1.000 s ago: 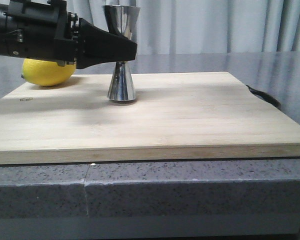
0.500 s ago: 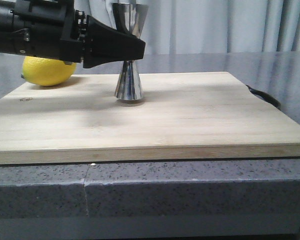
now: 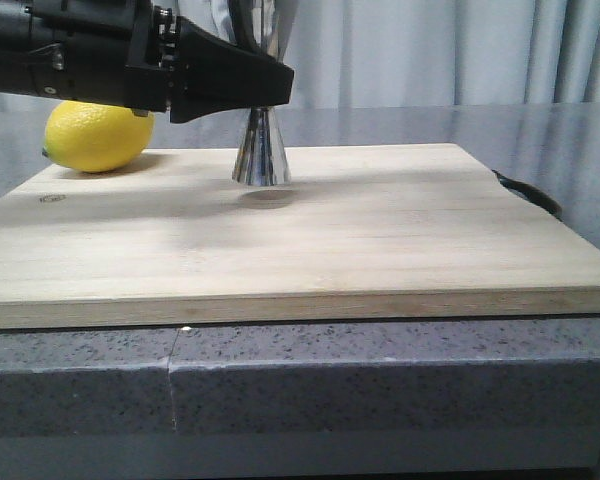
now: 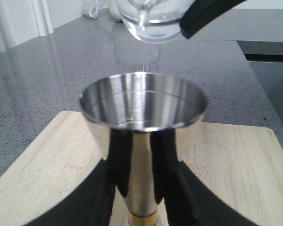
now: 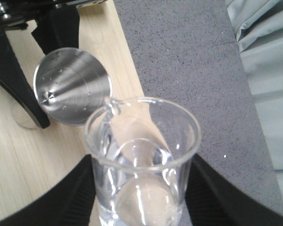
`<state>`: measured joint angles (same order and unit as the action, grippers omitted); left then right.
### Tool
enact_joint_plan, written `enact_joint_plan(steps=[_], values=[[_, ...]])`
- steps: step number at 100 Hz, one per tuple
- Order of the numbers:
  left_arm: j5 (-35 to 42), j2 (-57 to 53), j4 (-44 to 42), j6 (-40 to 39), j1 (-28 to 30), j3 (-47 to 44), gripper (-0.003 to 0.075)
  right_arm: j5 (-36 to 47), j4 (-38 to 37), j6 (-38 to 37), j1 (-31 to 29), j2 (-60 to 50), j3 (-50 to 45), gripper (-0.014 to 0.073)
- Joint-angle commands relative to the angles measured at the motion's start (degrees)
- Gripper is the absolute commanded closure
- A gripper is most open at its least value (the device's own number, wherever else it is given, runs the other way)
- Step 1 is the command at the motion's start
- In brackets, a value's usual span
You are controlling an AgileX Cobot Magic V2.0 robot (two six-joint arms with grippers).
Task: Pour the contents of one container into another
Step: 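Tilt the beaker with the right gripper, pouring liquid into the jigger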
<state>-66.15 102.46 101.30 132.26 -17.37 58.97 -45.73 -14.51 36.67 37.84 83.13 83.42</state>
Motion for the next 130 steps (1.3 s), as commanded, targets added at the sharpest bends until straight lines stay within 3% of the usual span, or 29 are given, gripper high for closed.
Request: enact_joint_plan(steps=[1, 76, 130], values=[[-5.9, -2.3, 5.5, 0.0, -0.5, 1.7, 0.0533, 4.3, -1.3, 2.5, 0.1, -1.9, 2.4, 0.029], [-5.9, -2.3, 5.5, 0.0, -0.5, 1.7, 0.0533, 7.8, -1.3, 12.9, 0.1, -1.9, 2.4, 0.029], [-5.9, -2.3, 5.5, 0.0, -0.5, 1.7, 0.0533, 8.5, -2.7, 15.7, 0.1, -1.9, 2.4, 0.029]])
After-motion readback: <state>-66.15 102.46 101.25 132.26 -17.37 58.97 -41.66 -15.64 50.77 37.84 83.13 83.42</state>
